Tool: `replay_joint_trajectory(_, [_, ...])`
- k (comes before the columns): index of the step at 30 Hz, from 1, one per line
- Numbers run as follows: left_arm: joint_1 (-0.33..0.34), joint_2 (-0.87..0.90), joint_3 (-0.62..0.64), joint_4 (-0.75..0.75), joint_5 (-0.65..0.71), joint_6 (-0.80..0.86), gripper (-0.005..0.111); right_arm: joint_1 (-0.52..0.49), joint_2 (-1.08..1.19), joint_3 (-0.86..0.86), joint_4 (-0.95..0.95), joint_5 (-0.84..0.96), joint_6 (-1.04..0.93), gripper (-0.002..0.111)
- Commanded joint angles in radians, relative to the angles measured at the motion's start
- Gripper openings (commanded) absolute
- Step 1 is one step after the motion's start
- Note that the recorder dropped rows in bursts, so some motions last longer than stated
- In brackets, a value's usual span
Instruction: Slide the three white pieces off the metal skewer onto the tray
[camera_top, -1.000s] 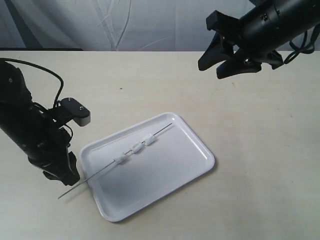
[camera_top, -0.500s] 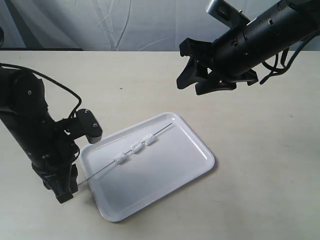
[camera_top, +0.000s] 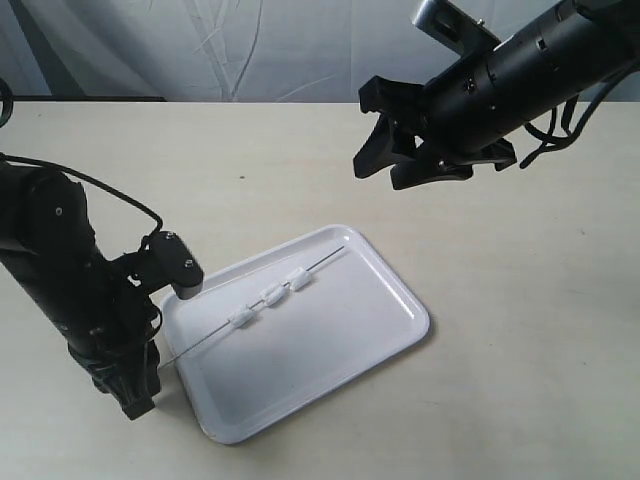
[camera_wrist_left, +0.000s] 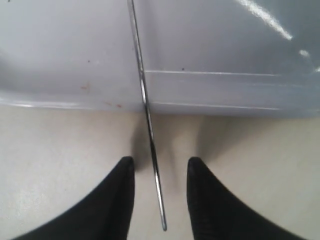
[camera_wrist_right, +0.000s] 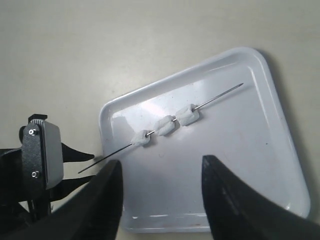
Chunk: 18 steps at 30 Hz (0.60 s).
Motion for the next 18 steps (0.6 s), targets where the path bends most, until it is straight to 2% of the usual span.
replay_joint_trajectory(1, [-0.008, 0.002, 0.004, -0.012, -0.004, -0.004, 0.02, 0.001, 0.001, 0.001, -0.004, -0.007, -0.008, 0.047])
replay_joint_trajectory(4, [-0.008, 0.002, 0.004, -0.012, -0.004, -0.004, 0.002, 0.001, 0.001, 0.001, -0.004, -0.007, -0.008, 0.047])
replay_joint_trajectory(5, [-0.008, 0.002, 0.004, -0.012, -0.004, -0.004, 0.0, 0.001, 0.001, 0.001, -0.004, -0.007, -0.008, 0.047])
replay_joint_trajectory(13, [-0.008, 0.002, 0.004, -0.045, -0.006, -0.01, 0.0, 0.001, 0.001, 0.001, -0.004, -0.003, -0.008, 0.047])
replay_joint_trajectory(18, [-0.008, 0.0, 0.004, -0.045, 0.004, -0.14, 0.0, 0.001, 0.001, 0.02, -0.007, -0.005, -0.008, 0.047])
